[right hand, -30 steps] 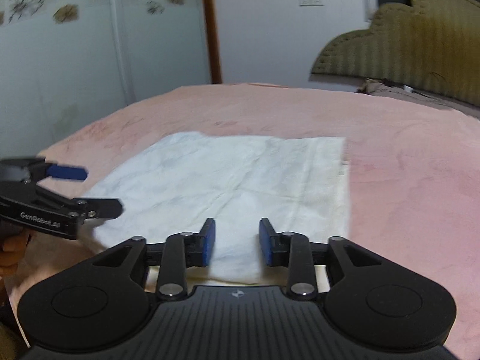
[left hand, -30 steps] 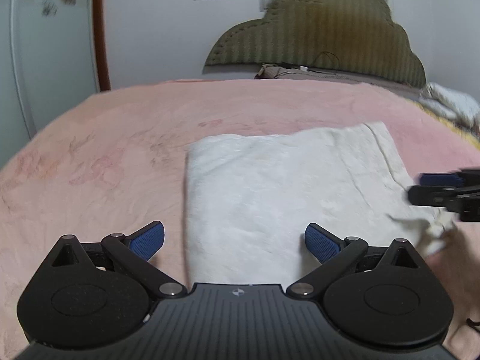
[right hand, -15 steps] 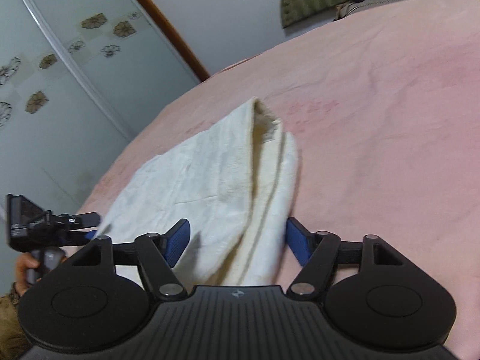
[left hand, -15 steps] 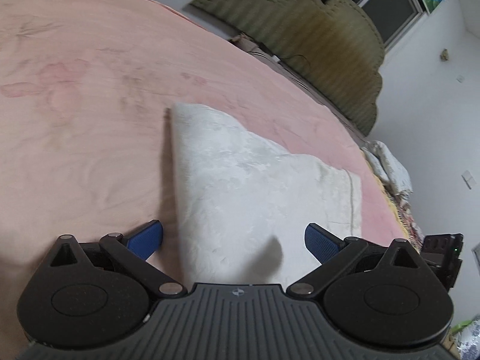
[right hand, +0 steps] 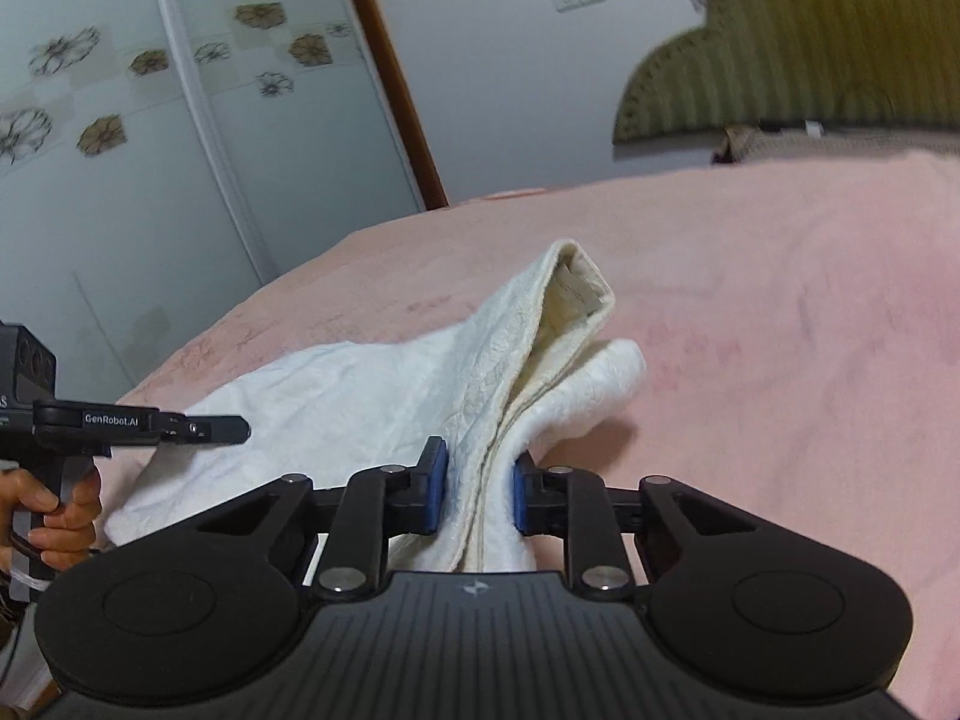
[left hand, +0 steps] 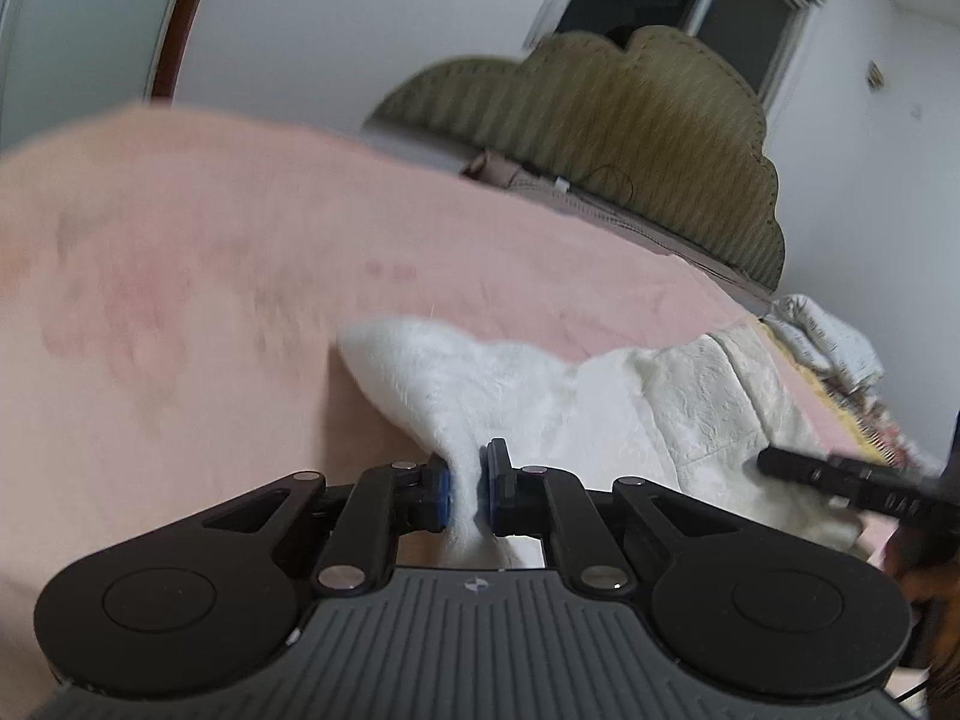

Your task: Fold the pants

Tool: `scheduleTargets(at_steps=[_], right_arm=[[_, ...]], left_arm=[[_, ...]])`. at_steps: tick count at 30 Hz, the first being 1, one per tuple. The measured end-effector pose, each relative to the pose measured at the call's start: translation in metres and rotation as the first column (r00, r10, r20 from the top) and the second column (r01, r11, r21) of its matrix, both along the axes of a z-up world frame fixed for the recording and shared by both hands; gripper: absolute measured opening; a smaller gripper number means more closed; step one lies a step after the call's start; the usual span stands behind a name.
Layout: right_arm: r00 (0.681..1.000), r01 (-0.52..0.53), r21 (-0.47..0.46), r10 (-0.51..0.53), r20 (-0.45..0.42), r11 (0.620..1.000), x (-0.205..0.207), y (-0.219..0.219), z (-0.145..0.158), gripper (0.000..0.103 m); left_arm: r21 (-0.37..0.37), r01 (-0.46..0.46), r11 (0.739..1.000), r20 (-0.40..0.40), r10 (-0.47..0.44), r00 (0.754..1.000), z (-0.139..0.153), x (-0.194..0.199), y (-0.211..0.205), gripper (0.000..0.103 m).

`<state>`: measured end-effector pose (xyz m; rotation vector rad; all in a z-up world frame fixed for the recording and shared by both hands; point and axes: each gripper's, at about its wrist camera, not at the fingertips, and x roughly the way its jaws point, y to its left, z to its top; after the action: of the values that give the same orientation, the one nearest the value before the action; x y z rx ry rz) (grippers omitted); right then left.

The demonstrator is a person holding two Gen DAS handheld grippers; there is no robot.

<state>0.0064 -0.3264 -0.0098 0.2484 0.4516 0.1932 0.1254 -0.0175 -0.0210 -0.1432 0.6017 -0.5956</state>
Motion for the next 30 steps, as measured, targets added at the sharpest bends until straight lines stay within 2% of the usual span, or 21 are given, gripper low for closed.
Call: scheduleTargets(at_steps=[4, 9, 12, 14, 18, 19, 20, 21, 23, 24, 26, 28, 30], right_arm=[[0.999, -0.032, -0.086, 0.034, 0.021, 0.996, 0.025, 0.020, 0.019, 0.021], [0.997, -0.039, -0.152, 0.050, 0.066, 0.988, 0.070, 0.045, 0.035, 0.021], [0.996, -0.016, -0.134, 0.028, 0.090, 0.991, 0.102, 0.050, 0.036, 0.021], [0.997, -0.001, -0.129, 0.012, 0.082, 0.992, 0.124, 0.054, 0.032, 0.021], [1.000, 0.013, -0.167, -0.015, -0.010, 0.986, 0.161, 0.067, 0.010, 0.022], [0.999, 0.029, -0.194, -0.037, -0.035, 0.981, 0.166, 0.071, 0.004, 0.025], [0.996, 0.057, -0.230, -0.071, -0.054, 0.972, 0.169, 0.074, -0.002, 0.029], [0.994, 0.074, -0.241, -0.091, -0.059, 0.968, 0.168, 0.074, -0.006, 0.032], [0.993, 0.085, -0.202, -0.100, -0.064, 0.976, 0.159, 0.067, -0.008, 0.043], [0.992, 0.101, -0.192, -0.114, -0.061, 0.976, 0.152, 0.065, -0.007, 0.043], [0.988, 0.147, -0.202, -0.154, -0.021, 0.968, 0.132, 0.064, -0.002, 0.044], [0.993, 0.115, -0.196, -0.114, 0.017, 0.974, 0.109, 0.071, 0.002, 0.044], [0.999, 0.029, -0.212, -0.022, 0.034, 0.977, 0.098, 0.085, 0.004, 0.045]], left_arm=[[0.104, -0.048, 0.993, 0.124, 0.034, 0.992, 0.018, 0.007, -0.004, 0.011], [0.183, -0.130, 0.974, 0.267, 0.078, 0.961, 0.040, 0.033, -0.002, 0.011], [0.174, -0.185, 0.967, 0.282, 0.131, 0.951, 0.046, 0.062, 0.004, 0.012], [0.166, -0.223, 0.961, 0.260, 0.175, 0.950, 0.044, 0.080, 0.007, 0.013], [0.258, -0.282, 0.924, 0.220, 0.228, 0.948, 0.023, 0.102, -0.004, 0.014], [0.278, -0.298, 0.913, 0.217, 0.243, 0.945, 0.017, 0.103, -0.006, 0.020], [0.285, -0.314, 0.906, 0.213, 0.259, 0.942, 0.011, 0.103, -0.004, 0.036], [0.288, -0.328, 0.900, 0.206, 0.276, 0.939, 0.008, 0.103, -0.001, 0.041], [0.288, -0.341, 0.895, 0.189, 0.296, 0.936, 0.007, 0.100, 0.007, 0.048], [0.278, -0.351, 0.894, 0.185, 0.308, 0.933, 0.010, 0.096, 0.014, 0.051], [0.255, -0.378, 0.890, 0.182, 0.340, 0.923, 0.015, 0.086, 0.025, 0.064], [0.256, -0.390, 0.884, 0.202, 0.346, 0.916, 0.018, 0.070, 0.031, 0.077], [0.315, -0.372, 0.873, 0.258, 0.299, 0.919, 0.015, 0.056, 0.026, 0.087]])
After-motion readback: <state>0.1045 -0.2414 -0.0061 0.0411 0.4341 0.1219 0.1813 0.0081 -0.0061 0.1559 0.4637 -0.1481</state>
